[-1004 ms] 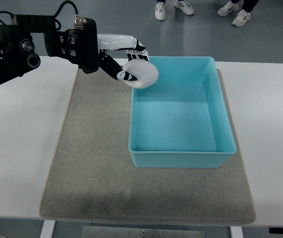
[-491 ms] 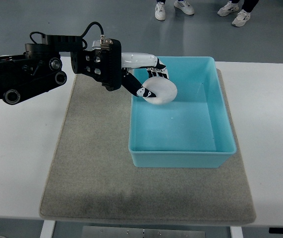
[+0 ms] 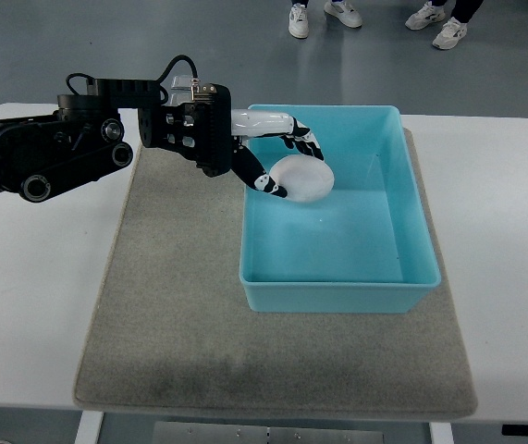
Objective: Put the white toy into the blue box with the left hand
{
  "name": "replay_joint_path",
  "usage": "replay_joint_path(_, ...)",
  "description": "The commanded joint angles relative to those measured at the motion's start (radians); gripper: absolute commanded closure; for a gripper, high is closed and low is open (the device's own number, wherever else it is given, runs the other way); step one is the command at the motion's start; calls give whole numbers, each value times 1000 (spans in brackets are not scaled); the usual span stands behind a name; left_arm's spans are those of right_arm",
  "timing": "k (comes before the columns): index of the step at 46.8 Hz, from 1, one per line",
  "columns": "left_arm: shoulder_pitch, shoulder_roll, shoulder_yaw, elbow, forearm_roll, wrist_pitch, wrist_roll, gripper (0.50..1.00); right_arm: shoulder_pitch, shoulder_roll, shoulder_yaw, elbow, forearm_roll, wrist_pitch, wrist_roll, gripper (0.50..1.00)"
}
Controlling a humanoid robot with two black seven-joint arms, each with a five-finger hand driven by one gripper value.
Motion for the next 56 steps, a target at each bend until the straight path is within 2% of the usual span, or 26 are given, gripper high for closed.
replay_joint_path(1,11,-1,0,1,-1,0,0,570,0,0,0,0,0,0,0,564)
replay_joint_path(7,16,0,0,3,-1,0,0,542,0,0,0,0,0,0,0,564)
replay_joint_path(17,16,-1,-7,43,-14,4,-2,542,0,0,0,0,0,0,0,564)
replay_joint_path(26,11,-1,-36,107,-57,63,-2,540,0,0,0,0,0,0,0,564)
replay_joint_path(44,8,4,-48,323,-95,187,-2,540,0,0,0,0,0,0,0,564)
replay_joint_path(56,4,-1,-49,478,-357,224,0,540,0,0,0,0,0,0,0,564)
